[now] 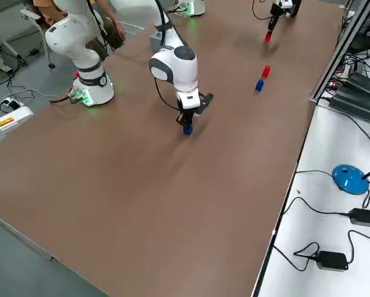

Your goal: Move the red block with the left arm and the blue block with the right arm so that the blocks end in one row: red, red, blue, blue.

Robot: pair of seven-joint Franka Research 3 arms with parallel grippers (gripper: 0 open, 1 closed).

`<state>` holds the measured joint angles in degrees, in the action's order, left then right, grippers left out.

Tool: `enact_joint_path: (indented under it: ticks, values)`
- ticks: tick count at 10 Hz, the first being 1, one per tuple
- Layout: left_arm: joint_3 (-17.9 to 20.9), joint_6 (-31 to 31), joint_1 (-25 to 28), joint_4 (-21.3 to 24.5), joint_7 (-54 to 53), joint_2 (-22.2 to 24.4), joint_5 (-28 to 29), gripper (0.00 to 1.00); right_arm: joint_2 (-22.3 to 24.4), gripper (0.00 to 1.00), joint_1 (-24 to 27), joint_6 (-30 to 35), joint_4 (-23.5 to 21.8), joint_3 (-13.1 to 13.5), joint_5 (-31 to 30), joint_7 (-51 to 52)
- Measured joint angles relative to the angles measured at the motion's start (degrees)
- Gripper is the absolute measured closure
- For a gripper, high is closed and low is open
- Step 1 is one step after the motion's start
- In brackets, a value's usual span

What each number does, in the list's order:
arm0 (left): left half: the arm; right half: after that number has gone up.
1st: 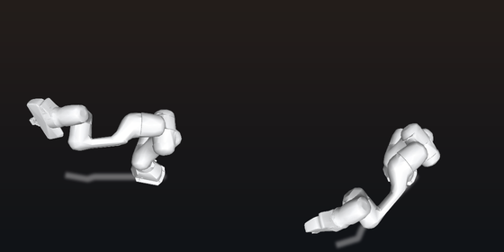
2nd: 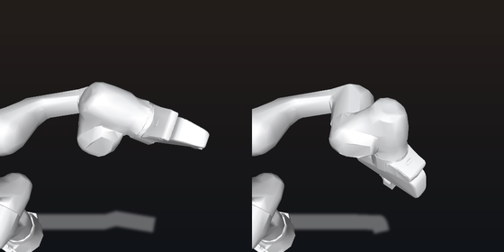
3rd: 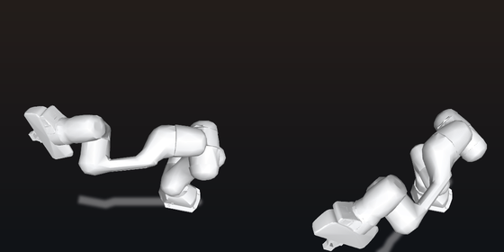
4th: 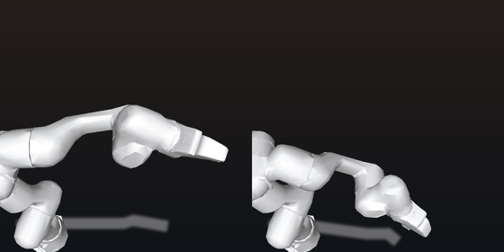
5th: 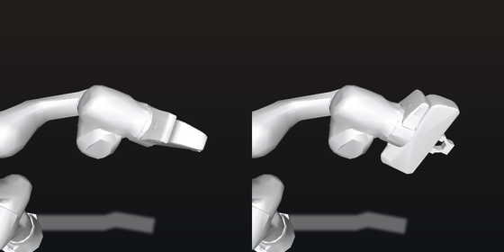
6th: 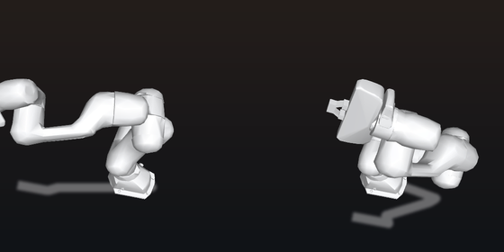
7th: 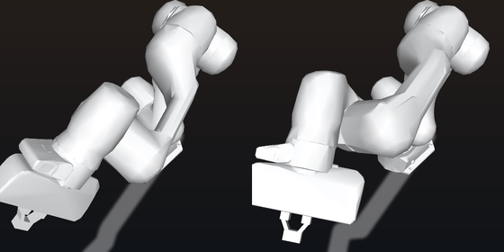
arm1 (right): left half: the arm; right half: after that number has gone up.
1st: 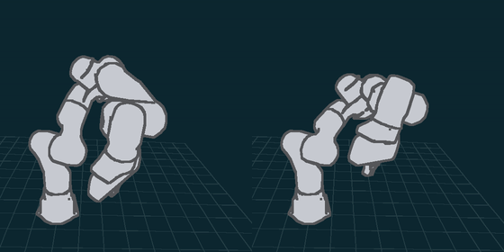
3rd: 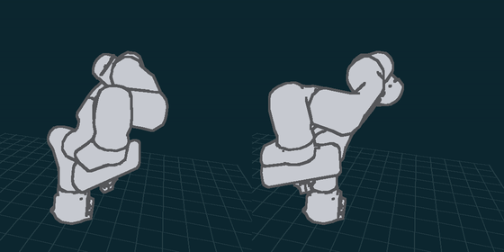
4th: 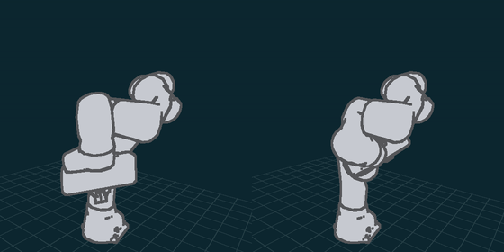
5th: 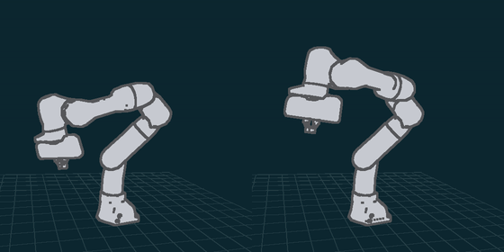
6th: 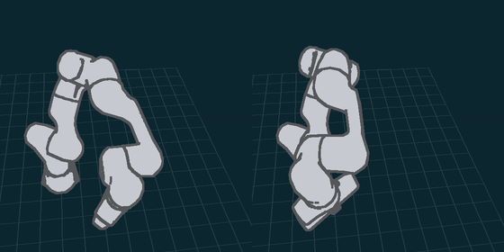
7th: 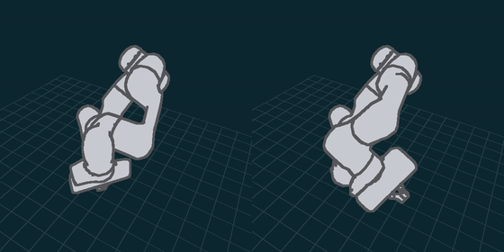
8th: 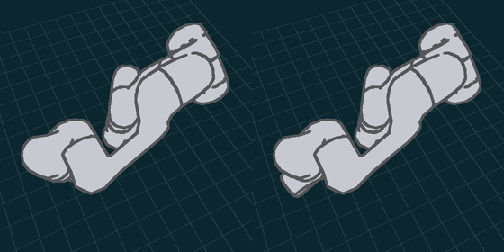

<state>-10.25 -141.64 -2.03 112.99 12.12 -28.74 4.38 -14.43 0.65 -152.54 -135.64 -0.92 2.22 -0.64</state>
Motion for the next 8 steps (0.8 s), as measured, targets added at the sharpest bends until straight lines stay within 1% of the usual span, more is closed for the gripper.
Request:
enact_joint_path:
  ticks: [1,2,3,4,5,6,8]
  values:
    - [0.0,0.4,-1.5,-1.4,1.1,-0.8,0.0,0.70,-0.5,0.70,-0.1,0.0,0.8,-1.1,0.1,-1.0]
    - [-0.1,2.1,-2.8,-3.4,2.0,-1.8,0.0,0.70,-1.3,0.70,-0.2,0.0,1.7,-2.2,0.1,-2.2]
    - [-0.1,4.9,-4.0,-6.3,3.4,-3.1,0.5,0.70,-2.4,0.70,-0.3,0.0,2.8,-2.9,0.2,-3.2]
    - [-0.1,7.4,-4.9,-9.8,5.2,-4.8,2.3,0.70,-3.6,0.70,-0.5,-0.2,4.0,-3.2,0.2,-4.0]
    - [-0.1,8.6,-5.5,-13.0,6.6,-6.6,3.9,0.70,-4.4,0.70,-0.7,-0.2,5.3,-3.5,0.2,-5.1]
    - [-0.1,8.9,-5.8,-15.7,7.2,-8.4,4.5,0.70,-5.2,0.70,-1.0,-0.2,6.4,-4.3,0.2,-7.1]
    - [-0.3,9.0,-5.9,-19.5,7.4,-11.1,4.5,0.70,-6.7,0.70,-1.8,-0.2,8.8,-7.0,0.2,-11.9]
